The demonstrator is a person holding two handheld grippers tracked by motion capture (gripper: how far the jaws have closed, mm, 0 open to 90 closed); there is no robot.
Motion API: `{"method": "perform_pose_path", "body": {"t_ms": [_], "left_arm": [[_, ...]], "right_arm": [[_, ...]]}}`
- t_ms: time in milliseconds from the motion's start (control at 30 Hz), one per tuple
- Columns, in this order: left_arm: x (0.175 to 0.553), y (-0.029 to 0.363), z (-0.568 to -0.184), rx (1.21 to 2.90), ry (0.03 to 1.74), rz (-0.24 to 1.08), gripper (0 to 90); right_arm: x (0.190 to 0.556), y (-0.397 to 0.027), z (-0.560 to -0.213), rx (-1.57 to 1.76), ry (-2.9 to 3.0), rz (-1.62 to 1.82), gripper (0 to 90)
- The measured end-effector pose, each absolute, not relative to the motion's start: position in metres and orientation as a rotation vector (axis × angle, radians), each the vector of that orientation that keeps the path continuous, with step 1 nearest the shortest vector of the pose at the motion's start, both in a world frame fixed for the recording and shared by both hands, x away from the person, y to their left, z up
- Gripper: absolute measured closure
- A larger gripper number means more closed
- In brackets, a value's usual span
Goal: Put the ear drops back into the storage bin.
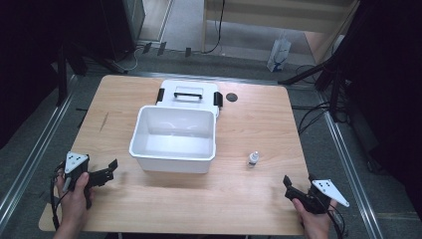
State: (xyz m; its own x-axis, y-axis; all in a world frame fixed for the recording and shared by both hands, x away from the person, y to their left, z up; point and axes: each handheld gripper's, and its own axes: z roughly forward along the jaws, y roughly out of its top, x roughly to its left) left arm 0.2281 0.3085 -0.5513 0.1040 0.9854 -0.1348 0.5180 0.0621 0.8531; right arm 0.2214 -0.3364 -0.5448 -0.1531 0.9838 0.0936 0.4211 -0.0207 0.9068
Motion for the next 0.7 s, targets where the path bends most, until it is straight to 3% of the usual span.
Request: {"method": "perform_pose_path", "body": {"t_ms": [333,700], "left_arm": [[0.228,0.308,-0.551,1.564,1.523,0.728,0.0],[0.228,0.309,-0.551,1.565,1.526,0.723,0.0]], "right_arm": [[0.225,-0.334,-0.541,1.506,1.671,1.100,12.3],[0.243,-0.308,-0.507,1.350,2.069,0.780,12.5]]}}
